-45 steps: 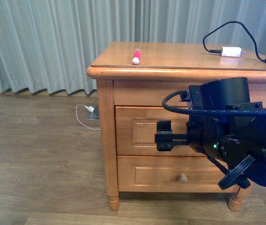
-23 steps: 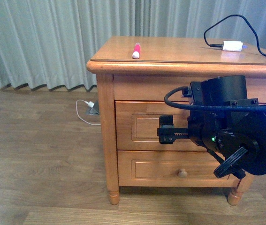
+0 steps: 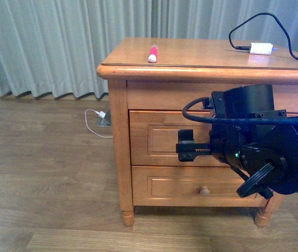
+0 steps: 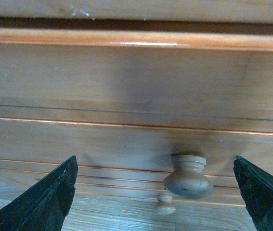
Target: Place pink marker in drawer with both arms
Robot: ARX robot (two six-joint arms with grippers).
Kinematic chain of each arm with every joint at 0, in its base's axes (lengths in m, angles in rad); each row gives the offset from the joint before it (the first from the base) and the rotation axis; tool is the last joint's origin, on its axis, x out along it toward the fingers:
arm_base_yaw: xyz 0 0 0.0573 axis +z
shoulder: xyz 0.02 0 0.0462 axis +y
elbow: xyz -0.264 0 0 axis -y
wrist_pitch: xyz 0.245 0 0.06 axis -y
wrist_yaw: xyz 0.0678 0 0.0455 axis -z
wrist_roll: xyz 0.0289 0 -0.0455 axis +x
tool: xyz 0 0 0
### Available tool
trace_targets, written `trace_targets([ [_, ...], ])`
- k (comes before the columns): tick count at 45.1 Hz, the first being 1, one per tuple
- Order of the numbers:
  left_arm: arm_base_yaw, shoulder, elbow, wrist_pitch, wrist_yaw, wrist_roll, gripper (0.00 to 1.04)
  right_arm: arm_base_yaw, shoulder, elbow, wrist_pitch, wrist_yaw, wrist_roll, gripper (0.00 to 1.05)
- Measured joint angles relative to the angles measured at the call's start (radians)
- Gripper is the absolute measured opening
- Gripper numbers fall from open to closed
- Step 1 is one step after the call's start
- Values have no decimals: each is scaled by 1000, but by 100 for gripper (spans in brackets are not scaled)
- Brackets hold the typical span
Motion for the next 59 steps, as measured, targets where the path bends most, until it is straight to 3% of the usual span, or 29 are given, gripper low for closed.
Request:
trace_targets([
  [8,0,0,0,0,0,0,99,-1,0,0,0,8,-1,94],
  [16,0,0,0,0,0,0,99,-6,0,0,-7,13,-11,64],
  [31,0,0,0,0,0,0,99,-12,0,0,-28,23,-18,23],
  [59,0,0,0,0,0,0,99,-16,-63,-71,-75,-5,-15,22],
])
